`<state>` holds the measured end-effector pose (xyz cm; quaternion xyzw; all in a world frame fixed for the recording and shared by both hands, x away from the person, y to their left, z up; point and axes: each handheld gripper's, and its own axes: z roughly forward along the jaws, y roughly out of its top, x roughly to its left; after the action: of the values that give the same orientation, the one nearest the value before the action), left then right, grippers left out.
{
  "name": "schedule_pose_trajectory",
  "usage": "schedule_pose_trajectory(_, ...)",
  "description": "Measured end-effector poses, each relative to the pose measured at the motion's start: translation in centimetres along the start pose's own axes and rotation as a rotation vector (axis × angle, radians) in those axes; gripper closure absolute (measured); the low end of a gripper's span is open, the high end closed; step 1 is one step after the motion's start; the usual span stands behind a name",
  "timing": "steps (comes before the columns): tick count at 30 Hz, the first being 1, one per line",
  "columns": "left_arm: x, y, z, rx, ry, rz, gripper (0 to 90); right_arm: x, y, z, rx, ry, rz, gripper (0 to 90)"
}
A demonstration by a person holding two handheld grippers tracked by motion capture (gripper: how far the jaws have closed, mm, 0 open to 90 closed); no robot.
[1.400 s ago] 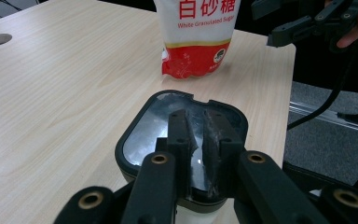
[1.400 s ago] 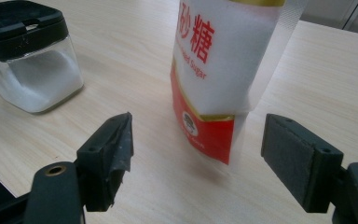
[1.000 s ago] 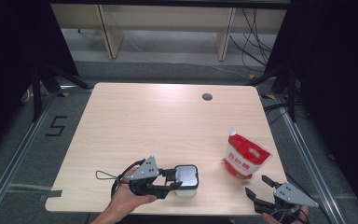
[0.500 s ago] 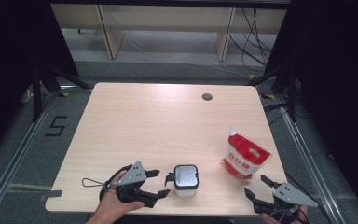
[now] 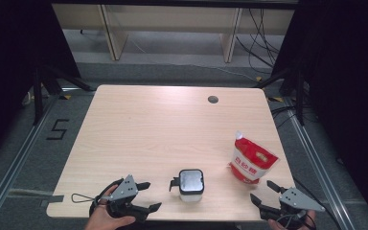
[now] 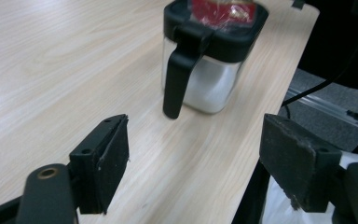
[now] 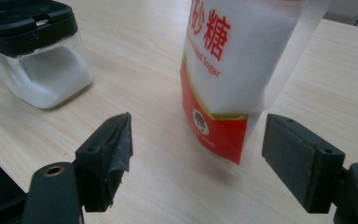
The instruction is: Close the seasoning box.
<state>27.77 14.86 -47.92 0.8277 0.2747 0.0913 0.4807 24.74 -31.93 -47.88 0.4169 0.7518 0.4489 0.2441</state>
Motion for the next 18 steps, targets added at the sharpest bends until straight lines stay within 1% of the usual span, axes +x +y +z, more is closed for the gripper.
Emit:
schedule_pose_trajectory(1,0.2,0.0,-0.1,0.012,0.012,0.029,23.8,-0.3,0.0,0.1,-0.007,0.006,-0.030,25.2)
schedule_pose_trajectory(2,0.0,-0.3,-0.1,0.015,0.025,0.003,23.8,-0.3,0.0,0.1,-0.004,0.008,-0.029,24.9)
schedule_pose_trajectory(3,0.1,-0.4,-0.1,0.025,0.034,0.017,23.7,-0.1,0.0,0.1,0.006,0.005,-0.012,24.5)
schedule_pose_trajectory(4,0.2,-0.6,-0.1,0.034,0.036,0.035,23.6,-0.2,0.0,0.2,0.006,0.013,-0.035,24.3)
schedule_pose_trajectory(5,0.1,-0.9,-0.1,0.036,0.038,0.006,23.6,-0.2,0.0,0.3,0.016,0.021,-0.028,23.7)
schedule_pose_trajectory(6,0.0,-1.0,0.0,0.025,0.040,-0.001,23.6,-0.2,-0.1,0.4,0.016,0.029,-0.025,23.1)
schedule_pose_trajectory(7,0.1,-1.2,-0.1,0.033,0.040,0.022,23.6,-0.1,-0.1,0.5,0.024,0.027,-0.022,22.3)
schedule_pose_trajectory(8,0.0,-1.3,-0.1,0.040,0.047,0.019,23.6,-0.2,-0.1,0.5,0.026,0.025,-0.039,21.5)
schedule_pose_trajectory(9,-0.1,-1.5,-0.1,0.048,0.068,0.019,23.5,-0.2,-0.1,0.6,0.023,0.024,-0.024,21.2)
schedule_pose_trajectory(10,-0.1,-1.6,-0.1,0.051,0.076,0.024,23.6,-0.1,-0.2,0.6,0.038,0.030,-0.018,21.2)
schedule_pose_trajectory(11,-0.1,-1.7,-0.2,0.051,0.077,0.016,23.6,0.1,-0.2,0.5,0.052,0.024,-0.004,21.1)
schedule_pose_trajectory(12,0.0,-1.8,-0.3,0.051,0.084,0.021,23.6,-0.2,-0.2,0.6,0.047,0.026,-0.035,21.1)
schedule_pose_trajectory(13,0.2,-1.7,-0.4,0.060,0.083,0.028,23.6,-0.2,-0.2,0.7,0.045,0.033,-0.033,21.0)
schedule_pose_trajectory(14,0.1,-1.8,-0.3,0.048,0.083,0.009,23.6,-0.2,-0.2,0.7,0.047,0.037,-0.033,20.8)
schedule_pose_trajectory(15,0.2,-1.8,-0.3,0.055,0.084,0.014,23.6,-0.1,-0.2,0.7,0.049,0.037,-0.025,20.7)
schedule_pose_trajectory(16,0.3,-1.8,-0.3,0.064,0.095,0.020,23.6,-0.2,-0.2,0.7,0.045,0.029,-0.034,20.7)
schedule_pose_trajectory(17,0.4,-1.8,-0.2,0.049,0.077,0.023,23.6,-0.2,-0.2,0.7,0.052,0.028,-0.037,20.6)
schedule_pose_trajectory(18,0.4,-1.8,-0.2,0.054,0.070,0.022,23.5,-0.1,-0.3,0.7,0.061,0.035,-0.029,20.5)
